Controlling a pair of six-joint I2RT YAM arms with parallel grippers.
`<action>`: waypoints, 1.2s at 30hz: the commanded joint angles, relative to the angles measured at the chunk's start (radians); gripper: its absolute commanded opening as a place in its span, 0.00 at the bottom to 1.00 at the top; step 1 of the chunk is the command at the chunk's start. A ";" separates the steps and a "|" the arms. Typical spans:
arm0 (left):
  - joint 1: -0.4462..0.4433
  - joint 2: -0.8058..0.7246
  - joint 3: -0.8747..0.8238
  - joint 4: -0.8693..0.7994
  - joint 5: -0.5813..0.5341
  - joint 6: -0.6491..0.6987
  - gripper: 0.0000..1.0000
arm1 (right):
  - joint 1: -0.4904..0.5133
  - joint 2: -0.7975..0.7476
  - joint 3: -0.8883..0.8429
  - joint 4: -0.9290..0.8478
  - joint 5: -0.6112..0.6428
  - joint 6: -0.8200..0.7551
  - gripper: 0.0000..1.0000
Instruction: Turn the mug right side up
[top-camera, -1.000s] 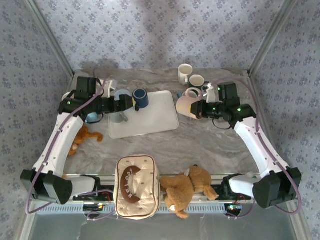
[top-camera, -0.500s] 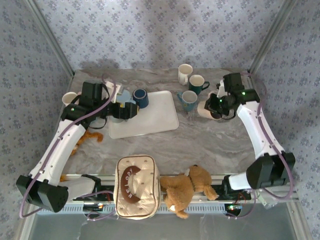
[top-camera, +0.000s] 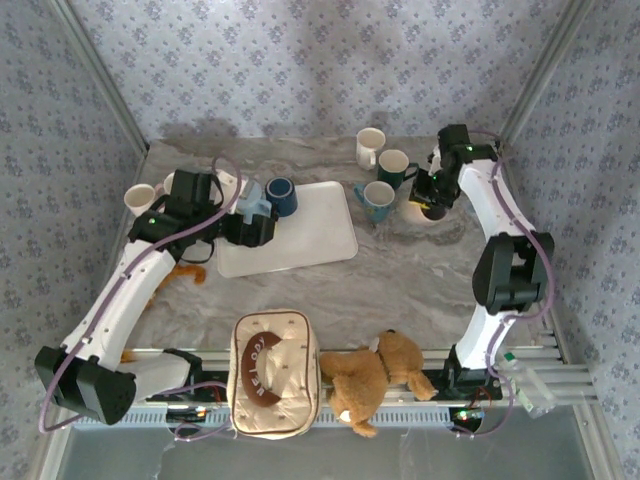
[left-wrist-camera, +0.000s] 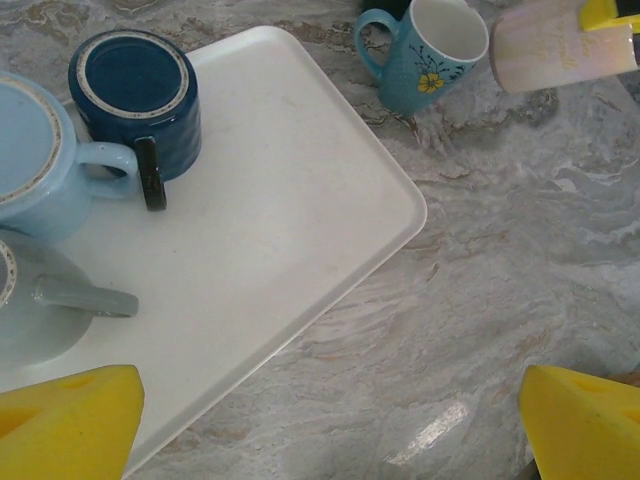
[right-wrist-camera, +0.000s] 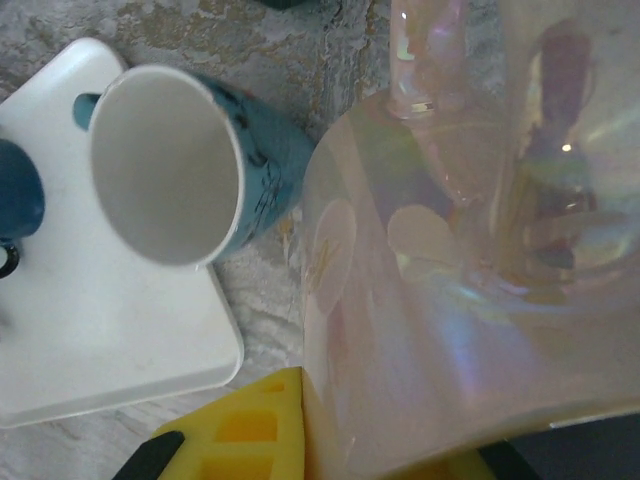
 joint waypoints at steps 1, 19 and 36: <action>-0.006 -0.028 -0.008 -0.018 -0.022 0.030 0.97 | -0.011 0.045 0.097 -0.033 0.028 -0.051 0.00; -0.006 0.015 0.004 -0.009 -0.042 0.058 0.97 | -0.015 0.320 0.350 -0.145 0.053 -0.117 0.04; -0.006 0.027 0.012 -0.024 -0.050 0.070 0.96 | 0.009 0.354 0.393 -0.146 0.072 -0.129 0.32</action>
